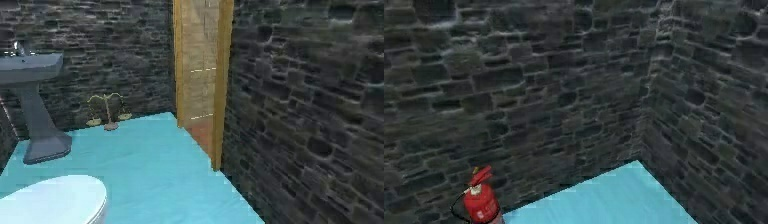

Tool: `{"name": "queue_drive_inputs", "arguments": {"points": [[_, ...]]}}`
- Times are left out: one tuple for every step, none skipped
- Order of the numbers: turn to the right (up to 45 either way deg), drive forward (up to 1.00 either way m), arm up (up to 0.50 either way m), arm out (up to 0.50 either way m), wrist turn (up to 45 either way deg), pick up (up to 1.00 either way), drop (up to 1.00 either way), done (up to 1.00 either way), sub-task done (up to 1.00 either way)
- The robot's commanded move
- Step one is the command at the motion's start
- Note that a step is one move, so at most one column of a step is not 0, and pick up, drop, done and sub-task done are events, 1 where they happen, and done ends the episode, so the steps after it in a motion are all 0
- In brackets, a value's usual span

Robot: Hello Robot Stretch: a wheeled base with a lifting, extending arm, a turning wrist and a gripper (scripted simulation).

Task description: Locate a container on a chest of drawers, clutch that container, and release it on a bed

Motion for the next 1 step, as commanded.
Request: {"name": "queue_drive_inputs", "arguments": {"points": [[0.0, 0.8, 0.0, 0.0, 0.0, 0.0, 0.0, 0.0, 0.0]]}}
